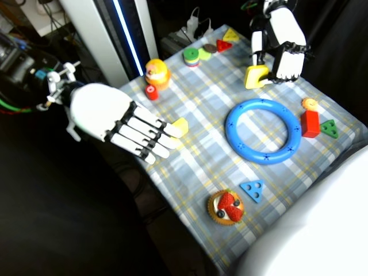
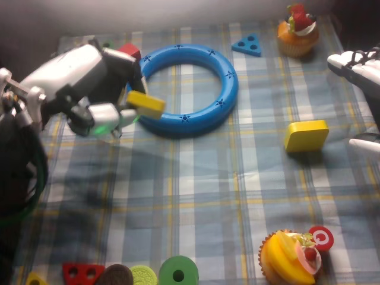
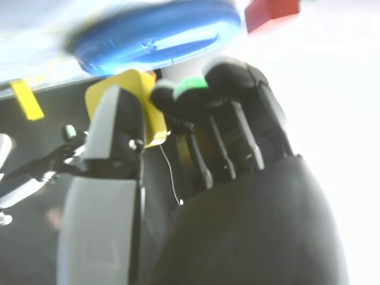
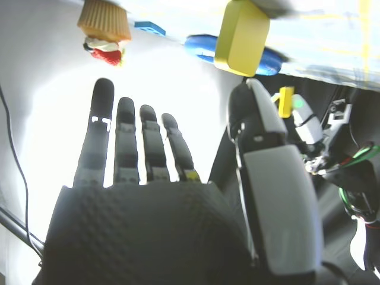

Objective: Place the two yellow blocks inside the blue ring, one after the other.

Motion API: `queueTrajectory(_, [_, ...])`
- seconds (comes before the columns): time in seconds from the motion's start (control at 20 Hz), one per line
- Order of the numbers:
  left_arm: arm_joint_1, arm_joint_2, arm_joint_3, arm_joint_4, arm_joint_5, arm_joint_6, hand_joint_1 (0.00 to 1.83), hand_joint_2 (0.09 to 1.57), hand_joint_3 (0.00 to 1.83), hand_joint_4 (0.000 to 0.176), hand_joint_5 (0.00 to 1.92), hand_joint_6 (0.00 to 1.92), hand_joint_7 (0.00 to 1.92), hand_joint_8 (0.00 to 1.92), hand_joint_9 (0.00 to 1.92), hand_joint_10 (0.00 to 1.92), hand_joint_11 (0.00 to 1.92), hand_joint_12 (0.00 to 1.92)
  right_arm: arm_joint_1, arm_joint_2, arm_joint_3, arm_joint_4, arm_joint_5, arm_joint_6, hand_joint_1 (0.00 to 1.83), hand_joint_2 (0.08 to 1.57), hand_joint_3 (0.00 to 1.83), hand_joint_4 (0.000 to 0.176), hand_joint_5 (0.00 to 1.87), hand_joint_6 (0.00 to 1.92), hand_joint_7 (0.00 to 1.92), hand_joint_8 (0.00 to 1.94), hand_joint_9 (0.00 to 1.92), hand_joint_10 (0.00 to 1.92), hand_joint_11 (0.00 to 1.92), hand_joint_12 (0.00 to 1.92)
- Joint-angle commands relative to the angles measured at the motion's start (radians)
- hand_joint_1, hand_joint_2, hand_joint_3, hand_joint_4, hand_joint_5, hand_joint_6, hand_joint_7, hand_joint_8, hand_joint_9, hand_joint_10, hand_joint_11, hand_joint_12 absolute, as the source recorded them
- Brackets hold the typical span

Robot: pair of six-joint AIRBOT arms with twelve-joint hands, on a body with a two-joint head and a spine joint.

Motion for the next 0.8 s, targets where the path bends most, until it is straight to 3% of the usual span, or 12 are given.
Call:
queueTrajectory(0.0, [-0.023,-0.012,0.012,0.026,-0.085,-0.006,1.11,1.21,0.0,0.0,0.8,1.27,0.83,1.92,0.78,1.92,0.62,1.92,0.007,0.0,0.005,-0.012,0.12,-0.001,0.73,1.24,0.0,0.0,0.01,0.0,0.08,0.0,0.0,0.3,0.0,1.13])
queueTrajectory(0.1, [-0.053,-0.035,0.038,0.023,-0.065,-0.006,1.17,1.29,0.01,0.0,0.67,1.2,0.7,1.77,0.63,1.92,0.42,1.92,0.007,0.0,0.005,-0.012,0.12,-0.001,0.73,1.23,0.0,0.0,0.02,0.0,0.09,0.0,0.0,0.32,0.0,1.17])
queueTrajectory(0.15, [-0.073,-0.051,0.058,0.02,-0.045,-0.006,1.17,1.28,0.0,0.0,0.67,1.38,0.69,1.59,0.63,1.92,0.41,1.92,0.007,0.0,0.005,-0.012,0.12,-0.001,0.73,1.23,0.0,0.0,0.01,0.0,0.09,0.0,0.0,0.31,0.0,1.21])
queueTrajectory(0.25, [-0.113,-0.085,0.102,0.009,-0.003,-0.006,1.11,1.23,0.0,0.0,0.78,1.3,0.76,1.91,0.65,1.92,0.41,1.92,0.007,0.0,0.006,-0.012,0.12,-0.001,0.72,1.24,0.0,0.0,0.0,0.0,0.06,0.0,0.0,0.22,0.0,1.27])
queueTrajectory(0.3, [-0.134,-0.103,0.126,0.005,0.023,-0.006,1.17,1.27,0.0,0.0,0.71,1.19,0.72,1.76,0.61,1.92,0.36,1.92,0.007,0.0,0.006,-0.012,0.12,-0.001,0.72,1.24,0.0,0.0,0.0,0.0,0.06,0.0,0.0,0.22,0.0,1.29])
queueTrajectory(0.4, [-0.173,-0.145,0.178,-0.01,0.072,-0.006,1.19,1.25,0.0,0.0,0.71,1.36,0.73,1.48,0.6,1.92,0.35,1.92,0.007,0.0,0.008,-0.012,0.12,-0.001,0.73,1.25,0.0,0.0,0.0,0.0,0.06,0.0,0.0,0.21,0.0,1.3])
queueTrajectory(0.45, [-0.186,-0.163,0.202,-0.019,0.093,-0.006,1.14,1.21,0.0,0.0,0.81,1.23,0.8,1.82,0.67,1.92,0.44,1.92,0.007,-0.001,0.008,-0.012,0.12,-0.001,0.73,1.25,0.0,0.0,0.0,0.0,0.06,0.0,0.0,0.21,0.0,1.3])
queueTrajectory(0.5, [-0.197,-0.186,0.231,-0.037,0.115,-0.006,1.13,1.18,0.0,0.0,0.86,1.18,0.85,1.9,0.72,1.92,0.49,1.92,0.007,-0.001,0.009,-0.012,0.12,-0.001,0.73,1.25,0.0,0.0,0.0,0.0,0.06,0.0,0.0,0.23,0.0,1.29])
queueTrajectory(0.55, [-0.205,-0.209,0.26,-0.058,0.139,0.0,1.2,1.22,0.0,0.0,0.8,1.06,0.8,1.67,0.64,1.89,0.4,1.92,0.007,-0.002,0.009,-0.012,0.12,-0.001,0.73,1.25,0.0,0.0,0.0,0.0,0.06,0.0,0.0,0.26,0.0,1.28])
queueTrajectory(0.65, [-0.209,-0.238,0.296,-0.1,0.172,0.034,1.22,1.22,0.0,0.0,0.8,1.02,0.81,1.57,0.59,1.82,0.31,1.92,0.007,-0.003,0.011,-0.012,0.12,-0.001,0.75,1.25,0.0,0.0,0.0,0.0,0.04,0.0,0.0,0.19,0.0,1.05])
queueTrajectory(0.7, [-0.208,-0.245,0.305,-0.108,0.181,0.037,1.2,1.23,0.0,0.0,0.7,1.19,0.82,1.49,0.52,1.68,0.26,1.92,0.007,-0.004,0.011,-0.012,0.12,-0.001,0.74,1.26,0.0,0.0,0.0,0.0,0.05,0.0,0.0,0.2,0.0,0.96])
queueTrajectory(0.75, [-0.205,-0.25,0.313,-0.117,0.189,0.038,1.28,1.2,0.0,0.0,0.59,0.88,0.8,1.36,0.49,1.67,0.28,1.92,0.007,-0.004,0.011,-0.012,0.12,0.0,0.73,1.26,0.0,0.0,0.0,0.0,0.05,0.0,0.0,0.18,0.0,0.93])
